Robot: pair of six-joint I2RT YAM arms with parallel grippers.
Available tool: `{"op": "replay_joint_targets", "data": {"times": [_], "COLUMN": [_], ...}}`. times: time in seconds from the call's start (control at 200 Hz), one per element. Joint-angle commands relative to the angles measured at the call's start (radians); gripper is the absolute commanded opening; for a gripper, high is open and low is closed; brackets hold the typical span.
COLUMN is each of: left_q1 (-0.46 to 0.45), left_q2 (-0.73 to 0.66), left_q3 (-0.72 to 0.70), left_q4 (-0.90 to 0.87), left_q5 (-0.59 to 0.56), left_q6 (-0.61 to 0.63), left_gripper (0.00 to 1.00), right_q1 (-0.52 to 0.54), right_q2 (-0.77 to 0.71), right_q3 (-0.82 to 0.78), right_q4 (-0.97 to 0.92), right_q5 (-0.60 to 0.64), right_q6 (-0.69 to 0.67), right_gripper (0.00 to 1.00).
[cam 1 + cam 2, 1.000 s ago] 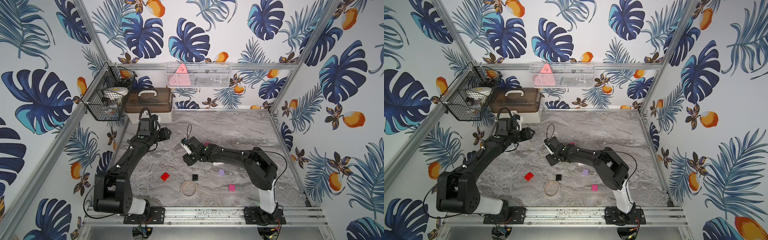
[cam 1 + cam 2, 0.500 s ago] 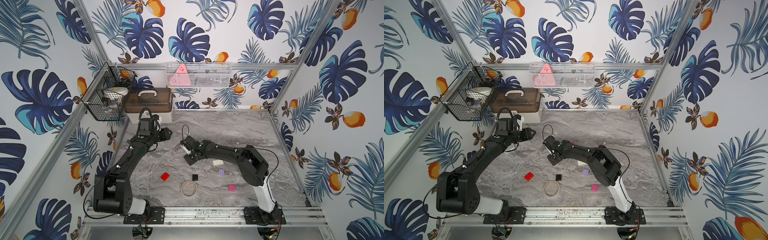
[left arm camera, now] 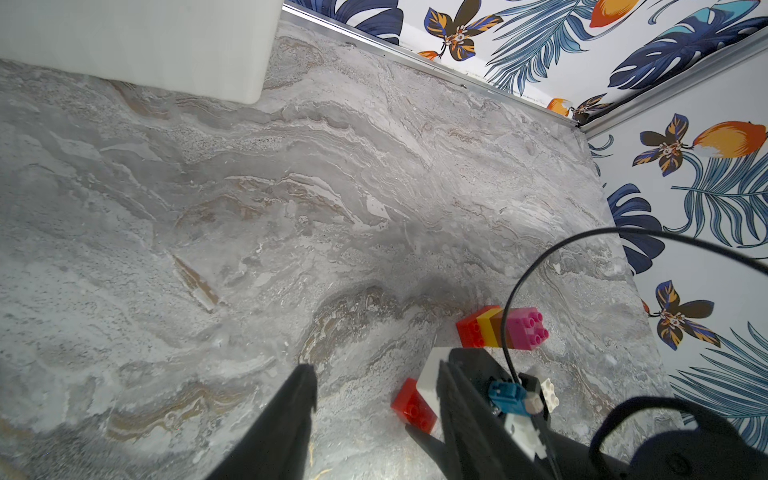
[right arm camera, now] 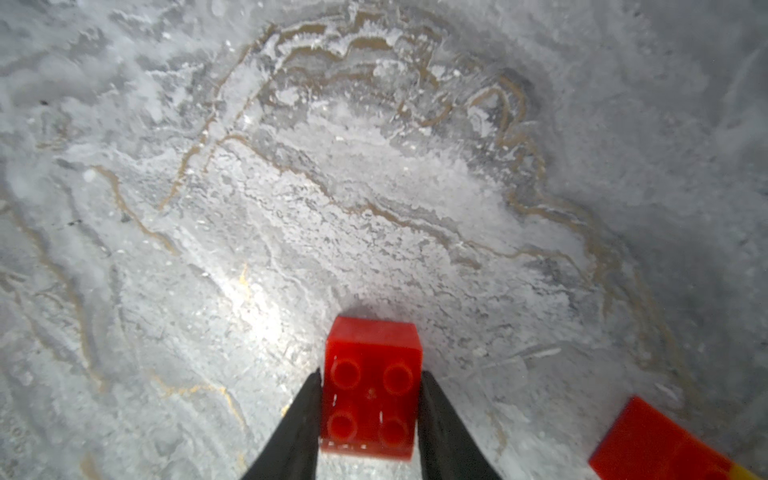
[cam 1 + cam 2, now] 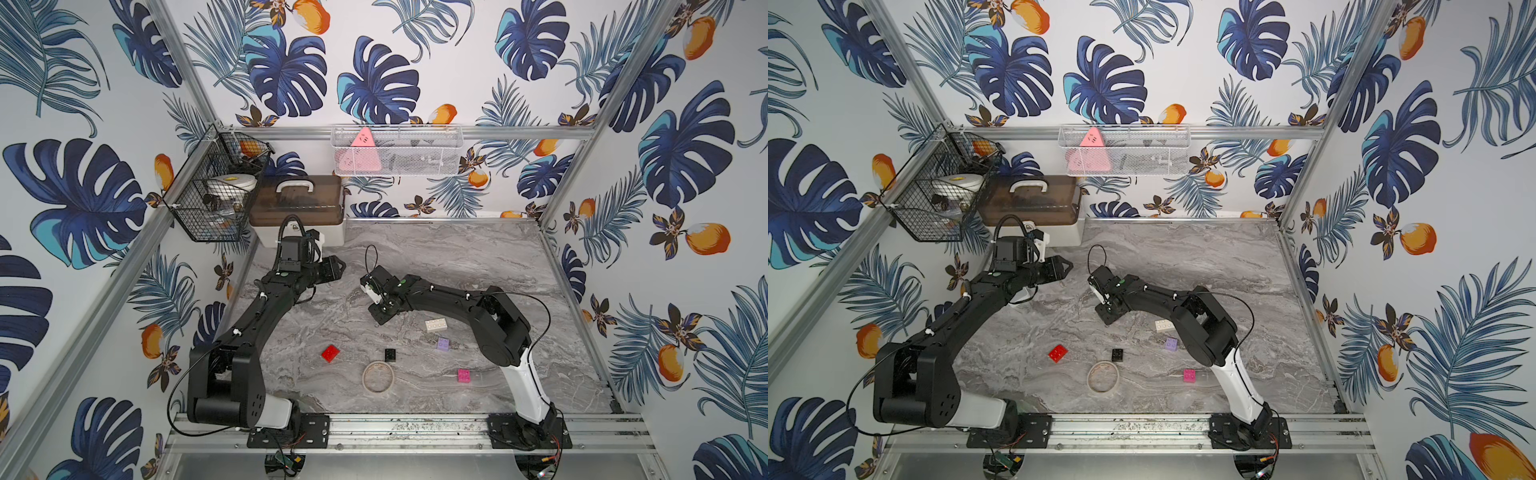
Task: Assemble the number 1 with lego
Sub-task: Place the lego brick at the center of the board, then pick up the lego brick from the center of the board.
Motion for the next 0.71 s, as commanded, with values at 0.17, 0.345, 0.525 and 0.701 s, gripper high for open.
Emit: {"op": "replay_joint_targets", "data": {"times": [0.17,0.345,0.525,0.701], "left_q1": [0.002,0.002,0.001,0.002], "left_q2": [0.003,0.003,0.001,0.002], "left_q3": [0.005,0.005,0.001,0.004], "left_q4": [0.019,0.017,0.021,0.018], "left_q5": [0.017,0.018,0.019,0.013], "left_q6": [0.026,0.026,0.026,0.029], "left_gripper": [0.53,0.52,0.52,0.52], "right_q1": [-0.001,-0.001,-0.002,-0.002], "right_q2": [0.005,0.015,0.026,0.031], "right_q3": [0.023,0.025,0.031,0.057], "right_q4": [-0.037,-0.041,-0.034,-0.059], "right_q5": [-0.029,-0.027,-0.032,-0.033], "right_q6": [-0.030,-0.014,0.005,-0.002], "right_gripper": [0.30,0.45,0.46,0.32]}}
